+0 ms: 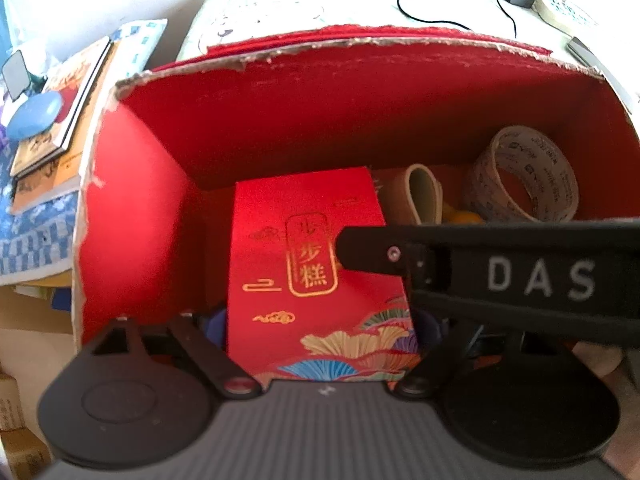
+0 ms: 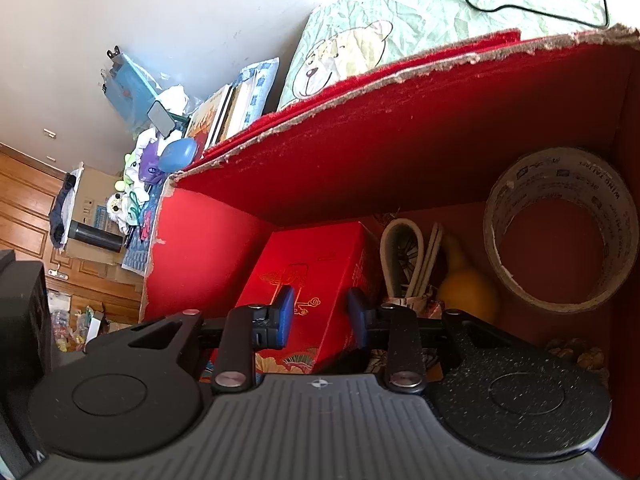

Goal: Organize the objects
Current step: 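Set the gift box upright beside the cable and open the right gripper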

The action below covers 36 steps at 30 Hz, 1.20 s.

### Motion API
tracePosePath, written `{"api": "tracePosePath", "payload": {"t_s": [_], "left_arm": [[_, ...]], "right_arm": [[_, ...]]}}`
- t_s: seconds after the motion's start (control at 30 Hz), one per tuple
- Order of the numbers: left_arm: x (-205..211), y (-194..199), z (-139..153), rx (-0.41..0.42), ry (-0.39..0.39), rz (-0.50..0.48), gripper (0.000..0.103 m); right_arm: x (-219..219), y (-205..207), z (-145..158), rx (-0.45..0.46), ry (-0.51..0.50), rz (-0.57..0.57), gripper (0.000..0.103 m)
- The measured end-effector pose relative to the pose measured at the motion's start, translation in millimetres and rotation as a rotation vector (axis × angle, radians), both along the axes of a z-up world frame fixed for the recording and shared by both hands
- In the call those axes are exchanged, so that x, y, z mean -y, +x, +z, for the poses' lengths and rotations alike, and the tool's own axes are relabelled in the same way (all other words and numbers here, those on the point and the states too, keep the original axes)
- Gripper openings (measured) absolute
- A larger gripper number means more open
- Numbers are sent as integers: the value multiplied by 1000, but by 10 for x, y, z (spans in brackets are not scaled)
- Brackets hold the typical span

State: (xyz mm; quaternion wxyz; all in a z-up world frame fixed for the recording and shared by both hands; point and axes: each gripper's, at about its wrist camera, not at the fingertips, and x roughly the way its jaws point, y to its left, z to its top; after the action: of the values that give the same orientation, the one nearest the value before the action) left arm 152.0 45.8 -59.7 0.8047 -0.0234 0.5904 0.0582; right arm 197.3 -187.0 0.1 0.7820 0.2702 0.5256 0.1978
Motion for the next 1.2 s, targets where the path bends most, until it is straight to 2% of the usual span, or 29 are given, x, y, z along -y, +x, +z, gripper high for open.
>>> {"api": "tracePosePath", "payload": {"t_s": [0.17,0.37,0.87,1.0,1.2], "left_arm": [[-34,26,22,-2,19,-21,87],[28,41,-25,-17,67,-30,87],[111,83,-60,-34,93,-33,88],[129,147,-78,-73,80,-55,90],[133,168,-62,-68,78,-55,89]], "right_arm": [[55,0,-32,-27,40,-19,32],[-8,-23,-7,-15,7,-1,30],[13,-48,-12,19,7,-13,30],[47,-49,-29,3,18,-33,31],[51,-72,-17,9,9,-35,31]]}}
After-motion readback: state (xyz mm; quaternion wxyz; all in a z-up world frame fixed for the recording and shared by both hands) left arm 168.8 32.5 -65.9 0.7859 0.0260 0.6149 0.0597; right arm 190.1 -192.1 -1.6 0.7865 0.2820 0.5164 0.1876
